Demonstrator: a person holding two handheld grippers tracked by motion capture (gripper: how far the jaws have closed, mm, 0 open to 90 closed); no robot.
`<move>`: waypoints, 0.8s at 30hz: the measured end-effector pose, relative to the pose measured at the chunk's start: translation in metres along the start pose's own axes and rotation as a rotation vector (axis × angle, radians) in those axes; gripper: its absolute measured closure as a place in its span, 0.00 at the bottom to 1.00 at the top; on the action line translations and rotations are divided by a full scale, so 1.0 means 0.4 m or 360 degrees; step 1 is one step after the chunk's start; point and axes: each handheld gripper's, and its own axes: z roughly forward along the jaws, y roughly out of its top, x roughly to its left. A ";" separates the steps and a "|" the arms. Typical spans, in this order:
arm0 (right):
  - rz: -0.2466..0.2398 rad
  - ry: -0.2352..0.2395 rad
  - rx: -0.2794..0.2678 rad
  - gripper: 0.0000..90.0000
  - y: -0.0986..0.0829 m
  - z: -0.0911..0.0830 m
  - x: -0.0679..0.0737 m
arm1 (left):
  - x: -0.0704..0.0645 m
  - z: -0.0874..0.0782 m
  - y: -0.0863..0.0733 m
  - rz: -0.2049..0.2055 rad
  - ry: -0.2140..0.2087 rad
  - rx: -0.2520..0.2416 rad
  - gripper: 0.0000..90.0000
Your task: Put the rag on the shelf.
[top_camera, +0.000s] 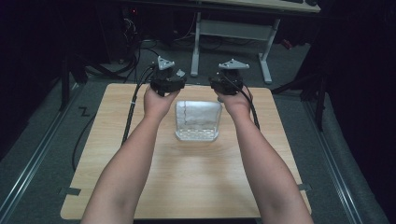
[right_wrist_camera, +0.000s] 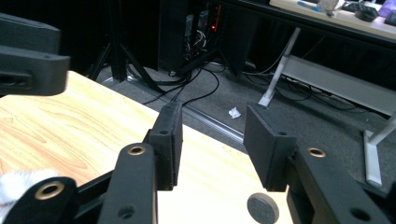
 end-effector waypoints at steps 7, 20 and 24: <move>-0.0003 0.0034 -0.0025 0.55 -0.006 -0.034 0.000 | 0.028 -0.033 -0.015 -0.0053 0.0010 0.0027 0.43; 0.0076 0.0214 -0.0001 0.18 -0.037 -0.075 -0.023 | 0.081 -0.097 -0.031 -0.0083 -0.0098 0.0024 0.16; 0.0099 0.0195 -0.0012 0.07 -0.048 -0.092 -0.033 | 0.092 -0.128 -0.030 -0.0087 -0.0083 0.0035 0.14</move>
